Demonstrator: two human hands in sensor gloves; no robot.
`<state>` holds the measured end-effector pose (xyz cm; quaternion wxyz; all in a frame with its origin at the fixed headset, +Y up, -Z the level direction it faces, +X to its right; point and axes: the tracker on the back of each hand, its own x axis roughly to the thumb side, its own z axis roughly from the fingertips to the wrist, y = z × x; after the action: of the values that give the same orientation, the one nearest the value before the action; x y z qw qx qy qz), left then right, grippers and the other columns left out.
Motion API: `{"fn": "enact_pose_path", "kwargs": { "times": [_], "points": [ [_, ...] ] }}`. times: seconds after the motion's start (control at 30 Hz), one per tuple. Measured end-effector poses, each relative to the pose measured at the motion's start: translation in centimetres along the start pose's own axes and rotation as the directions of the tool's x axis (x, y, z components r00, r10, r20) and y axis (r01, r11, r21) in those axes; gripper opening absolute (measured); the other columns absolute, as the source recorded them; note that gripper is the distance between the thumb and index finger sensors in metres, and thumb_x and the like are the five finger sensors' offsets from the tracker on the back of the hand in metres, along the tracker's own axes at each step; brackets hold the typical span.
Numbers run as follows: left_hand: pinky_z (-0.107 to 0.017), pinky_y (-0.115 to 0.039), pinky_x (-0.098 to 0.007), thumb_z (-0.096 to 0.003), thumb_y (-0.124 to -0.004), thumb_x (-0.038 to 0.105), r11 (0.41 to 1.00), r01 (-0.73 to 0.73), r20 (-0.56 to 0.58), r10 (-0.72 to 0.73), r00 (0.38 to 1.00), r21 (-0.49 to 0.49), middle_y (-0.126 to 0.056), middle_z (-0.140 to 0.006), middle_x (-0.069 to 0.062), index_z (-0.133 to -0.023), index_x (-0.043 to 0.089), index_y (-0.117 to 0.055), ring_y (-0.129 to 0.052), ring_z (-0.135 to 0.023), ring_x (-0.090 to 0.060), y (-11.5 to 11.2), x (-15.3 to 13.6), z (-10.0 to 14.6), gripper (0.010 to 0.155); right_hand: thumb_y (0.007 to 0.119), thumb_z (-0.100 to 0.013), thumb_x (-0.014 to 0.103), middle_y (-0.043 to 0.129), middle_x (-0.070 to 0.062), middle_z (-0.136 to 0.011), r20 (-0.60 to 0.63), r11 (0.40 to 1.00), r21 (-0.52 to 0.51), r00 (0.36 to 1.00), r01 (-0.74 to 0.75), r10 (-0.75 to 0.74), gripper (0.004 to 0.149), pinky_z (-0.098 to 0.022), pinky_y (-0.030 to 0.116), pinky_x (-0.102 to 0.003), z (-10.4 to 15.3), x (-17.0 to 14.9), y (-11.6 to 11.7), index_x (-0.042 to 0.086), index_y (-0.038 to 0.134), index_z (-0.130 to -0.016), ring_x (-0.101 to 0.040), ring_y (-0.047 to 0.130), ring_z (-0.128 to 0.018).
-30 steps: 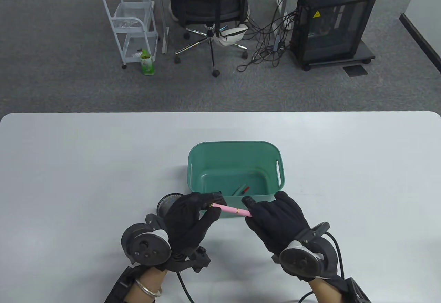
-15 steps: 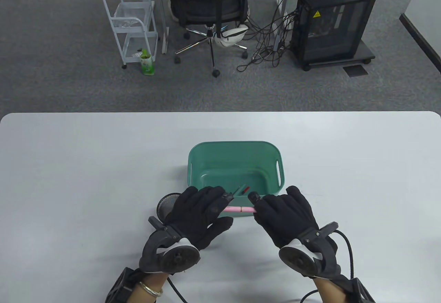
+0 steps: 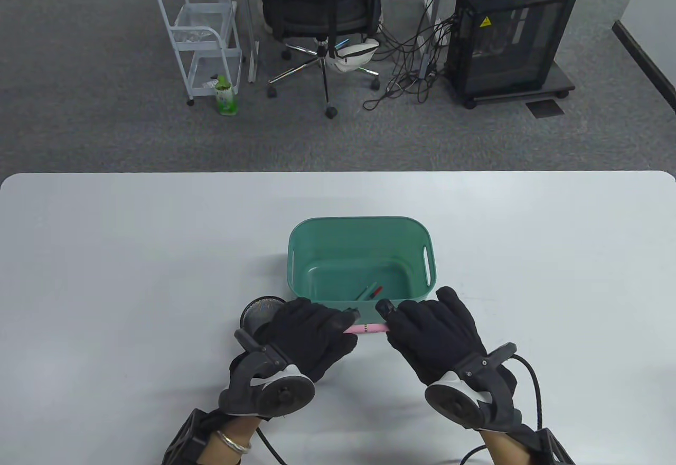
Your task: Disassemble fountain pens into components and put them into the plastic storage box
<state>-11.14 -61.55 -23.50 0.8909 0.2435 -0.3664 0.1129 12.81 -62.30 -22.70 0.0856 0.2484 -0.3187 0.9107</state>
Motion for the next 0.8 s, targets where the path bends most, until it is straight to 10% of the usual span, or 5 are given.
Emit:
{"fn": "enact_pose_path", "kwargs": {
  "times": [0.8],
  "points": [
    [-0.071, -0.069, -0.046, -0.0657, -0.07, 0.043, 0.995, -0.076, 0.112, 0.068, 0.991, 0.061, -0.1, -0.068, 0.002, -0.092, 0.009, -0.09, -0.096, -0.063, -0.018, 1.5, 0.9, 0.3, 0.047, 0.072, -0.056, 0.047, 0.084, 0.007, -0.088, 0.075, 0.981, -0.009, 0.978, 0.194, -0.193, 0.045, -0.081, 0.053, -0.053, 0.0, -0.1, -1.6, 0.031, 0.085, -0.095, -0.013, 0.083, -0.079]
  ]
}}
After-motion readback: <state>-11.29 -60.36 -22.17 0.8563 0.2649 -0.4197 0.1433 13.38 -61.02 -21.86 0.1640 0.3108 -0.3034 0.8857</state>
